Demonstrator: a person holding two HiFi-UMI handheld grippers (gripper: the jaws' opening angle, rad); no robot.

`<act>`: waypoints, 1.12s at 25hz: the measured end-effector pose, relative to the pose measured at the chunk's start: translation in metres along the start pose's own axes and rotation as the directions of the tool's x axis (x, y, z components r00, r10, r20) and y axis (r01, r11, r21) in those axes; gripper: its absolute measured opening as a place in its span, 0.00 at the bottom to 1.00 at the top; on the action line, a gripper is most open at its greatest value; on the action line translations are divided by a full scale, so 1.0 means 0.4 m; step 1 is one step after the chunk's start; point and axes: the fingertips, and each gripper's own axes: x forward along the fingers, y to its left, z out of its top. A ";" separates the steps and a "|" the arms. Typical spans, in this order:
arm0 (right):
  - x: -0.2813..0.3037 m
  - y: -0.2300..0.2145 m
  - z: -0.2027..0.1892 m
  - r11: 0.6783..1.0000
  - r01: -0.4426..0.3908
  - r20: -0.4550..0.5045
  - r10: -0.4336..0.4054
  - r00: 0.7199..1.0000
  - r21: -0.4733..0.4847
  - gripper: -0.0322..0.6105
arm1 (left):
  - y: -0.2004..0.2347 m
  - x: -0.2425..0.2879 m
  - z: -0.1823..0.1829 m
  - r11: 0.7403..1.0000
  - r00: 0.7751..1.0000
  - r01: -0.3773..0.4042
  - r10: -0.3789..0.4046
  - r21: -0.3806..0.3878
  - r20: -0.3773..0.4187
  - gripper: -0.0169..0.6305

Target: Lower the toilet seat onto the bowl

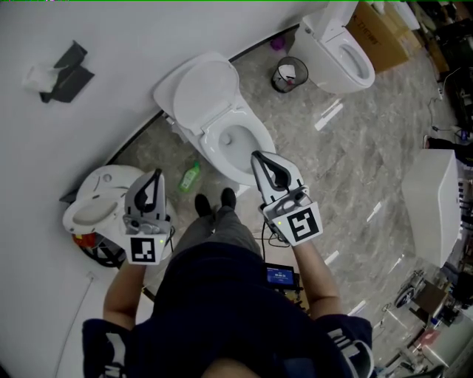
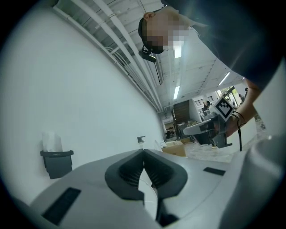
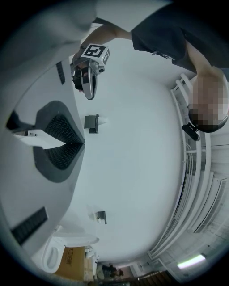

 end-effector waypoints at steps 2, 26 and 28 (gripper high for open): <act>-0.006 0.012 0.023 1.000 0.003 0.017 -0.003 1.000 -0.016 0.08 | 0.007 -0.009 0.018 1.000 1.000 -0.012 0.012 0.002 0.013 0.06; -0.040 0.072 0.113 0.987 0.090 0.052 -0.084 0.995 -0.135 0.08 | 0.059 -0.087 0.112 0.996 0.992 -0.087 0.086 0.004 0.088 0.06; -0.040 0.071 0.114 0.986 0.094 0.051 -0.088 0.995 -0.136 0.08 | 0.062 -0.093 0.111 0.996 0.992 -0.092 0.091 0.007 0.085 0.06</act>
